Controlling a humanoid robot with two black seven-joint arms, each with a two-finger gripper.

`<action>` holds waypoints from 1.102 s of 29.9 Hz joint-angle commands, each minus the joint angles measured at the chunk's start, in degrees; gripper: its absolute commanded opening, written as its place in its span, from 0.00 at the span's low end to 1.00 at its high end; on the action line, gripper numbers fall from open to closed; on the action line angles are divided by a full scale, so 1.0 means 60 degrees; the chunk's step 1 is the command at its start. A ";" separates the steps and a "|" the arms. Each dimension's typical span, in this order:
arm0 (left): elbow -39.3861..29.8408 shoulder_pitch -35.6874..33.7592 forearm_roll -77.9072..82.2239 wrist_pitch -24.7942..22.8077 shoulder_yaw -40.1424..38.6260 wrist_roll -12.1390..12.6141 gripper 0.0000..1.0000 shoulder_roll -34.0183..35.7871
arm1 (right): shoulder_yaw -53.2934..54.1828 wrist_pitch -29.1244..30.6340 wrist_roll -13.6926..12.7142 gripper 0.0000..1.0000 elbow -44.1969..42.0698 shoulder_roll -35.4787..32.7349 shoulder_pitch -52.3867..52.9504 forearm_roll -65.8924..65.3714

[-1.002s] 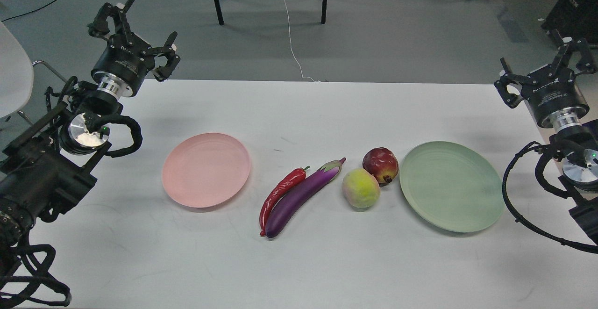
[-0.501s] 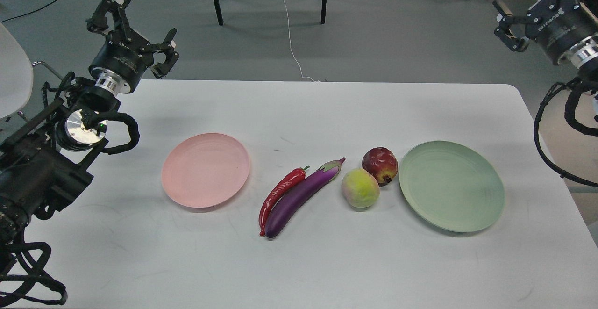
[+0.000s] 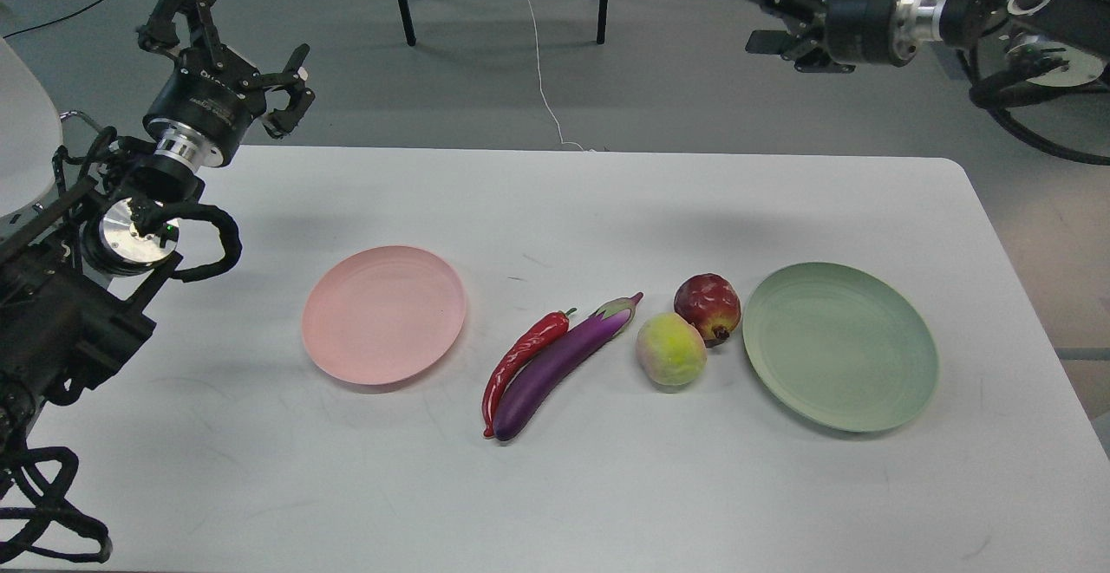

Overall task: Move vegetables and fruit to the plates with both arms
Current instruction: 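Move the right hand toward the red apple beside the green plate, then grasp the red apple with the right hand and lift it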

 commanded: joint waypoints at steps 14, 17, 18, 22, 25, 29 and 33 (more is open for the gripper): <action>-0.0600 0.0062 0.0044 -0.0013 0.0099 -0.0059 0.98 0.0448 | -0.4176 -0.0003 -0.0012 0.97 0.0384 0.2306 -0.0177 -0.1477; -0.0600 0.0062 0.0044 -0.0013 0.0114 -0.0045 0.98 0.0433 | -0.4176 -0.0003 0.0032 0.96 0.0429 0.2100 -0.0324 -0.1432; -0.0600 0.0062 0.0044 -0.0013 0.0114 -0.0059 0.98 0.0433 | -0.4161 -0.0003 0.0061 0.95 0.0429 0.2085 -0.0397 -0.1432; -0.0600 0.0062 0.0044 -0.0013 0.0114 -0.0059 0.98 0.0448 | -0.4015 -0.0026 0.0091 0.93 0.0399 0.2144 -0.0617 -0.1447; -0.0600 0.0062 0.0044 -0.0013 0.0128 -0.0059 0.98 0.0448 | -0.3956 -0.0026 0.0090 0.93 0.0254 0.2231 -0.0953 -0.1461; -0.0600 0.0062 0.0058 -0.0013 0.0129 -0.0045 0.98 0.0433 | -0.3810 -0.0026 0.0091 0.93 -0.0054 0.2437 -0.1364 -0.1461; -0.0600 0.0047 0.0073 0.0002 0.0143 -0.0059 0.98 0.0433 | -0.3575 -0.0026 0.0091 0.91 -0.0186 0.2495 -0.1613 -0.1461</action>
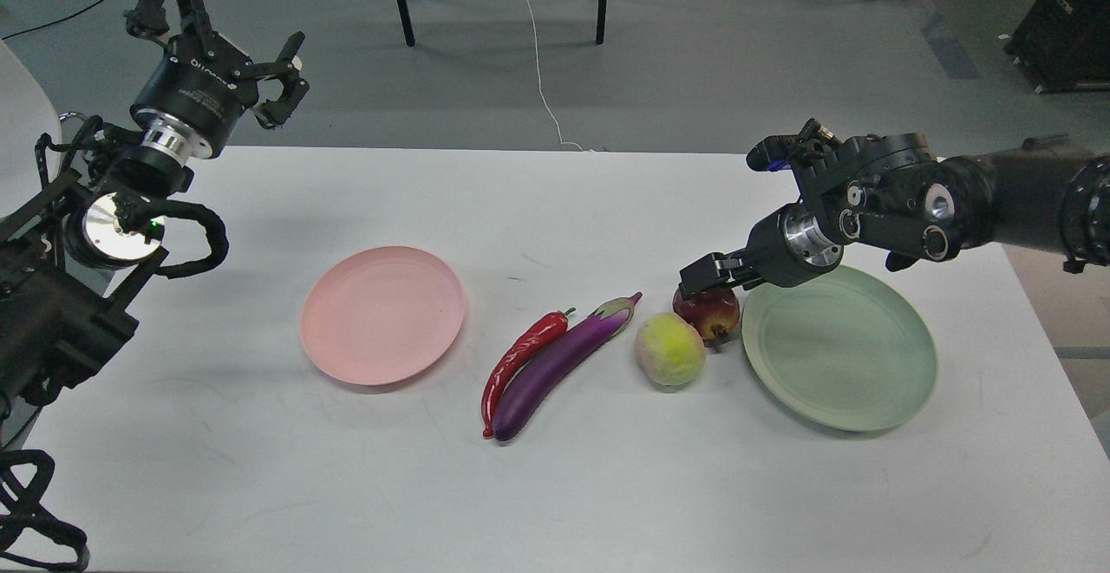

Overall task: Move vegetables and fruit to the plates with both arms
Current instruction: 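Grasp the red apple with the right hand and lift it, then lower the apple onto the green plate and release it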

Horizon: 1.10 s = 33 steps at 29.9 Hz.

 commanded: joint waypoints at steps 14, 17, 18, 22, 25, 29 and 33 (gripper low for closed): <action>0.0001 -0.0044 0.0146 0.0013 0.0000 -0.0017 0.98 0.0023 | 0.0101 0.0025 0.0074 0.46 -0.0057 -0.0100 -0.0143 -0.0132; 0.0001 -0.0044 0.0146 0.0013 -0.0015 -0.0016 0.98 0.0023 | 0.0145 0.0025 0.0074 0.43 -0.0028 -0.0407 0.0134 -0.0073; 0.0001 -0.0044 0.0146 0.0013 -0.0015 -0.0017 0.98 0.0023 | 0.0174 0.0025 0.0074 0.44 0.0030 -0.0539 0.0295 -0.0059; 0.0001 -0.0044 0.0146 0.0013 -0.0029 -0.0002 0.98 0.0009 | 0.0423 0.0025 0.0045 0.44 0.0468 -0.1402 0.0910 -0.0073; 0.0001 -0.0044 0.0146 0.0013 -0.0029 -0.0002 0.98 -0.0006 | 0.0380 0.0025 -0.0014 0.44 0.0952 -0.2105 0.1117 -0.0161; 0.0001 -0.0058 0.0146 0.0013 -0.0029 -0.0002 0.98 0.0008 | 0.0306 -0.0085 -0.0058 0.44 0.1451 -0.2955 0.0738 -0.1095; 0.0001 -0.0073 0.0146 -0.0002 -0.0029 -0.0002 0.98 0.0052 | 0.0379 -0.0305 -0.0043 0.46 0.1452 -0.3498 0.0166 -0.1684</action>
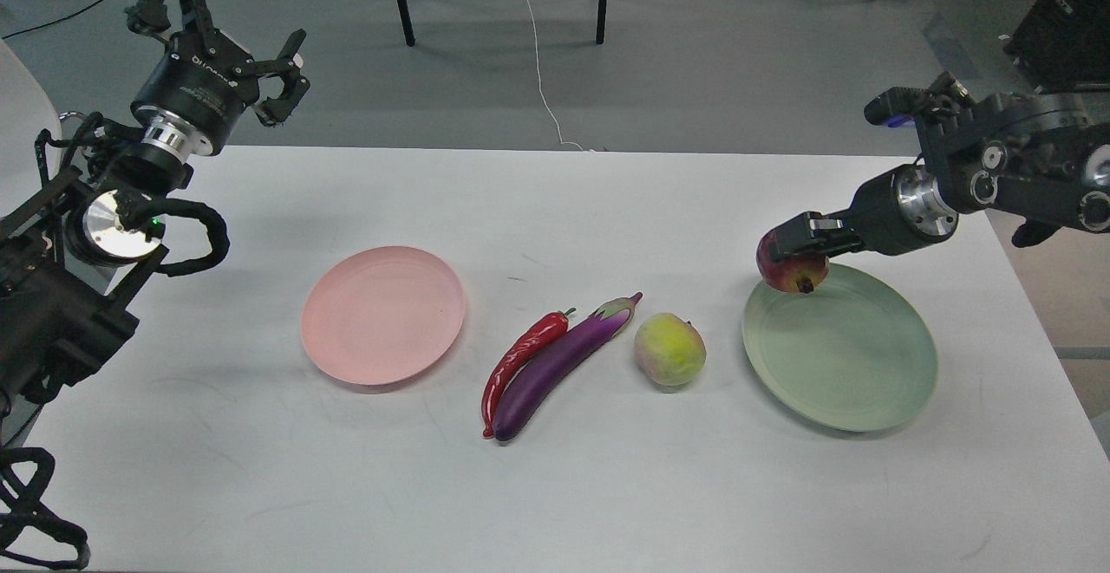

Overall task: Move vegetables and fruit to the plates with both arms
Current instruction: 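Lower the apple onto the green plate and release it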

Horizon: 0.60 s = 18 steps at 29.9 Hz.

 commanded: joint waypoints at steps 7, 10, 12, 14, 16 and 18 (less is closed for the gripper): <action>-0.0001 -0.0024 0.0000 0.0000 -0.0032 0.0000 0.98 0.0015 | 0.0046 -0.0211 0.0011 0.60 -0.0026 -0.0902 -0.0751 -0.0982; -0.0001 -0.0024 0.0000 0.0000 -0.0017 0.0000 0.98 0.0015 | 0.0090 -0.0635 0.0011 0.68 -0.0071 -0.0902 -0.1074 -0.1012; -0.0001 -0.0024 0.0000 0.0000 -0.0017 0.0000 0.98 0.0029 | 0.0134 -0.0841 0.0011 0.75 -0.0056 -0.0902 -0.1104 -0.0968; -0.0001 -0.0038 0.0015 0.0000 -0.0017 0.0000 0.98 0.0044 | 0.0309 -0.0842 0.0011 0.81 -0.0042 -0.0902 -0.1104 -0.0954; -0.0001 -0.0038 0.0000 0.0000 -0.0017 0.0000 0.98 0.0073 | 0.0486 -0.0842 0.0011 0.84 -0.0027 -0.0916 -0.1104 -0.0939; -0.0001 -0.0038 0.0000 0.0000 -0.0017 0.0000 0.98 0.0131 | 0.0515 -0.0827 0.0011 0.87 0.0017 -0.0917 -0.1017 -0.0895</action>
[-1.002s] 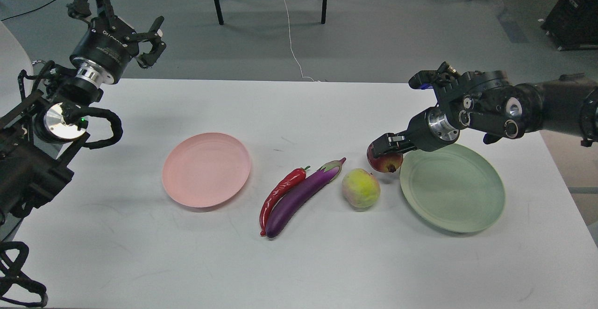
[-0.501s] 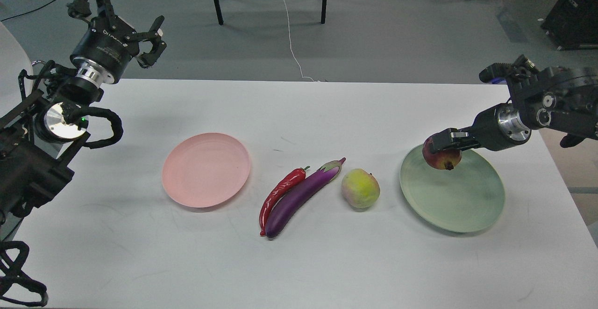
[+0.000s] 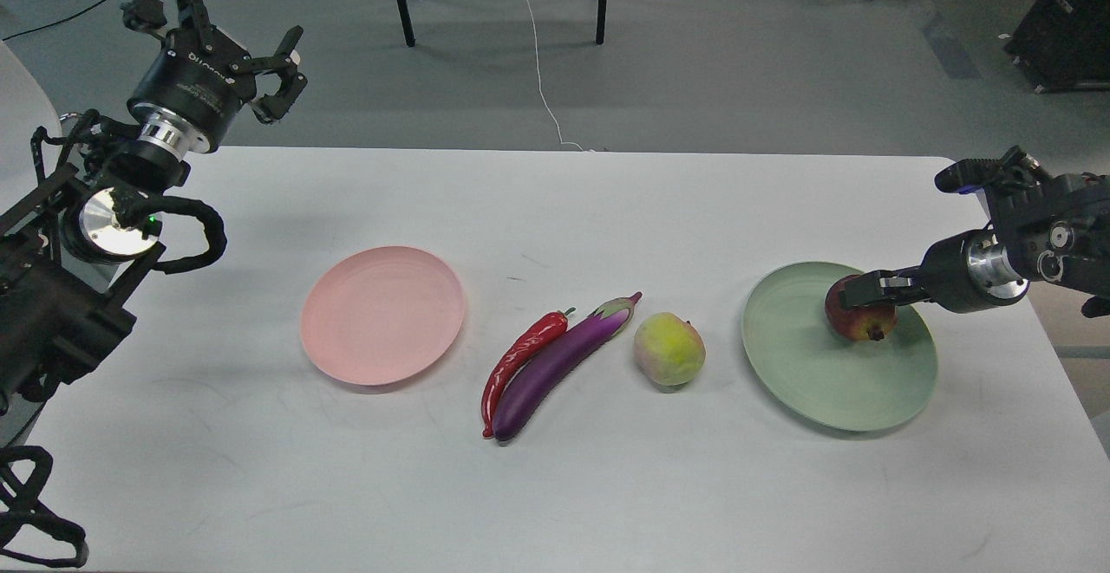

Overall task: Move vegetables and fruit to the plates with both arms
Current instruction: 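Lower the apple onto the green plate and release it, then move the right hand over to the green-yellow peach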

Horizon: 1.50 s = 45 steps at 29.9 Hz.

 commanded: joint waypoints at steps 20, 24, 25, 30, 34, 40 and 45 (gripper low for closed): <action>0.0000 -0.0036 0.0000 0.0016 0.0002 0.0000 0.98 0.0123 | 0.1627 0.0519 0.0014 0.92 0.0921 0.1366 0.0784 0.1366; 0.0000 -0.0036 0.0000 0.0030 0.0002 0.0000 0.98 0.0225 | 0.1583 0.0709 0.0014 0.92 0.0877 0.2346 0.0842 0.1572; 0.0000 -0.0036 0.0000 0.0030 0.0002 0.0000 0.98 0.0283 | 0.1569 0.0724 0.0014 0.92 0.0862 0.2596 0.0857 0.1601; 0.0000 -0.0036 0.0000 0.0030 0.0017 0.0014 0.98 0.0357 | 0.1131 0.0724 0.0014 0.92 0.0745 0.3490 0.0857 0.1587; 0.0000 -0.0036 0.0000 0.0089 0.0017 0.0000 0.98 0.0503 | 0.0588 0.0724 -0.0001 0.92 0.0585 0.3843 0.0872 0.1543; 0.0000 -0.0051 0.0000 0.0074 0.0017 0.0015 0.98 0.0533 | 0.0178 0.0738 -0.0015 0.92 0.0467 0.3960 0.0974 0.1396; 0.0000 -0.0051 0.0015 0.0031 0.0017 0.0015 0.98 0.0547 | 0.0016 0.0724 -0.0015 0.92 0.0467 0.4063 0.1281 0.1396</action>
